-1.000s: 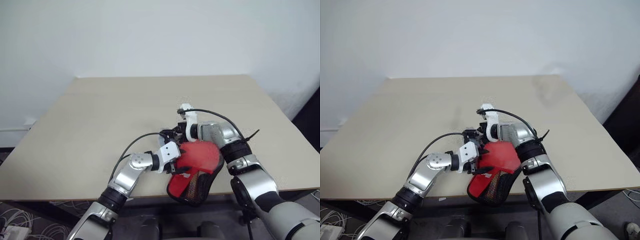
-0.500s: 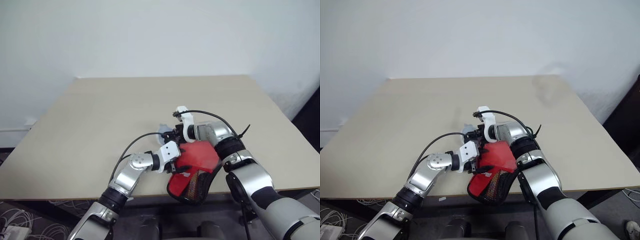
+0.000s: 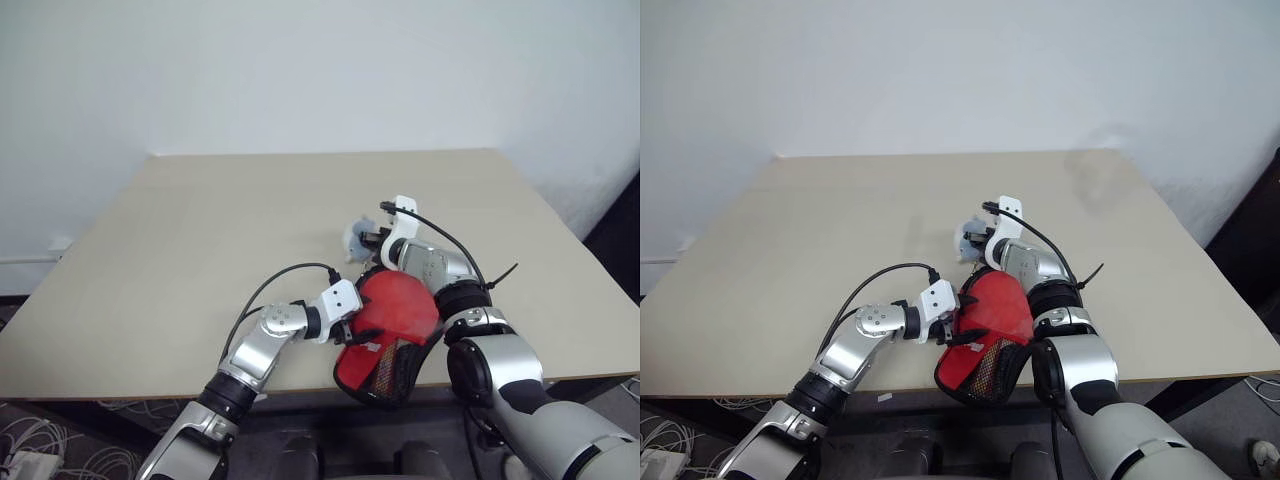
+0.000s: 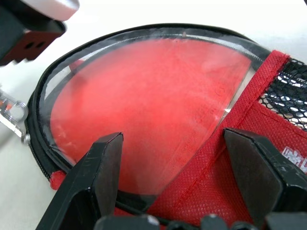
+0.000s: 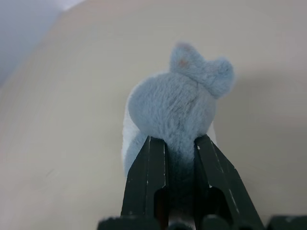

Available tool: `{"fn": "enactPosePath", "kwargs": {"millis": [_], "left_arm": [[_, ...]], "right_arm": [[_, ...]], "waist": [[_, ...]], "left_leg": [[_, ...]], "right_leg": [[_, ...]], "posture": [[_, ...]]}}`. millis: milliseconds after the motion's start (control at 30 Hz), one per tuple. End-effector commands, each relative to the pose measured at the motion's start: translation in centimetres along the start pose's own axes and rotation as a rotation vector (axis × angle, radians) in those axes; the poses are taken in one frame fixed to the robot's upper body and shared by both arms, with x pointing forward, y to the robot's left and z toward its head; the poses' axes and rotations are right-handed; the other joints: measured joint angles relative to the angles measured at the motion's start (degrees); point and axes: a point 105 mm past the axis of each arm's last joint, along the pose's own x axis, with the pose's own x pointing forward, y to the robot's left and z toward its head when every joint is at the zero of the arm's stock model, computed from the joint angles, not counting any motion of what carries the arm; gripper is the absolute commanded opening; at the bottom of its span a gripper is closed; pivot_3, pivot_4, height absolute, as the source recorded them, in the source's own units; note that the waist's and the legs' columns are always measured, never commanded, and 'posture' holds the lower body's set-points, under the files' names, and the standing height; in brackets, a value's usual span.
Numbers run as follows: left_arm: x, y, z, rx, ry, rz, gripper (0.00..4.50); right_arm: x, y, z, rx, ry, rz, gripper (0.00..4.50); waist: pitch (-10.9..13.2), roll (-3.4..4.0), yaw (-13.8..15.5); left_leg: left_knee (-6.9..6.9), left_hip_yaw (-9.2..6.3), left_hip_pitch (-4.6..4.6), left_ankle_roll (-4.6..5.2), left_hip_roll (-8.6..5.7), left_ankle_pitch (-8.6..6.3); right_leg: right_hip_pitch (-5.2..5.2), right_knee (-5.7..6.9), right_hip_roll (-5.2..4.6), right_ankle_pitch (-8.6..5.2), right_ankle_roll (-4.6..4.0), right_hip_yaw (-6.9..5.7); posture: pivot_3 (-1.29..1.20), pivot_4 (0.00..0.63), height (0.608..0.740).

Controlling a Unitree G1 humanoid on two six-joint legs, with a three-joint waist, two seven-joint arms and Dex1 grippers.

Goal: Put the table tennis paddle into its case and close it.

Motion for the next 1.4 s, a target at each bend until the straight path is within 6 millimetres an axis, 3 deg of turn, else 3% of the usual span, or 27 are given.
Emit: {"fn": "enactPosePath", "kwargs": {"millis": [33, 300, 467, 700, 900, 1033, 1267, 1400], "left_arm": [[-0.3, -1.0, -5.4, -0.09, 0.22, -0.005, 3.51], [-0.2, -0.8, -5.4, -0.121, 0.221, 0.019, 3.51], [-0.2, -0.7, -5.4, -0.123, 0.224, 0.022, 3.51], [-0.2, -0.6, -5.5, -0.119, 0.233, 0.017, 3.51], [0.0, -0.5, -5.5, -0.121, 0.238, 0.004, 3.51], [0.2, -0.7, -5.4, -0.122, 0.238, -0.011, 3.51], [0.5, -1.1, -5.4, -0.117, 0.243, -0.053, 3.51], [0.7, -1.2, -5.3, -0.111, 0.243, -0.066, 3.51]], "right_arm": [[-1.4, -2.0, 4.7, 0.009, -0.194, -0.06, 0.19], [-4.5, -8.4, 6.5, 0.103, -0.323, -0.236, 0.19], [-7.5, -13.0, 6.6, 0.192, -0.402, -0.36, 0.19], [-11.9, -16.1, 5.1, 0.211, -0.439, -0.441, 0.17], [-17.8, -16.7, 4.2, 0.194, -0.509, -0.509, 0.17], [-20.9, -15.9, 3.0, 0.2, -0.542, -0.53, 0.17], [-23.7, -13.5, 0.0, 0.251, -0.552, -0.555, 0.17], [-23.9, -13.7, -2.9, 0.292, -0.495, -0.623, 0.17]], "waist": [[0.0, 0.0, 0.0], [0.03, 0.03, 0.04], [0.04, 0.05, -0.06], [0.06, 0.16, 0.15], [0.06, 0.19, 0.72], [0.11, 0.3, 1.58], [0.07, 0.48, 1.57], [0.06, 0.48, 1.57]], "left_leg": [[0.0, 0.0, 0.0, 0.0, 0.0, 0.0], [0.0, -0.01, -0.01, 0.0, -0.05, 0.0], [0.0, -0.03, 0.0, 0.0, -0.12, 0.0], [0.0, -0.11, -0.02, 0.01, -0.19, 0.0], [-0.06, -0.12, -0.13, 0.01, -0.27, 0.0], [-0.1, -0.11, -0.15, 0.01, -0.26, -0.01], [-0.54, -0.1, -0.39, 0.02, -0.2, -0.03], [-0.92, -0.01, -0.63, 0.02, -0.15, -0.03]], "right_leg": [[0.01, -0.01, 0.0, 0.0, 0.0, 0.0], [0.03, -0.03, -0.04, -0.01, 0.0, 0.0], [0.04, -0.07, -0.1, -0.01, 0.0, 0.01], [0.14, -0.23, -0.13, -0.02, 0.0, -0.01], [0.34, -0.72, -0.17, -0.01, 0.01, -0.01], [0.3, -0.8, -0.2, -0.02, 0.01, -0.02], [0.32, -1.52, -0.32, -0.02, 0.01, -0.3], [0.31, -1.88, -0.37, -0.01, 0.0, -0.39]], "posture": [[0.0, 0.0, 0.74], [0.0, 0.0, 0.74], [0.0, 0.0, 0.74], [0.0, 0.0, 0.74], [0.0, 0.0, 0.74], [0.0, 0.0, 0.74], [0.0, 0.0, 0.74], [0.0, 0.0, 0.74]]}}
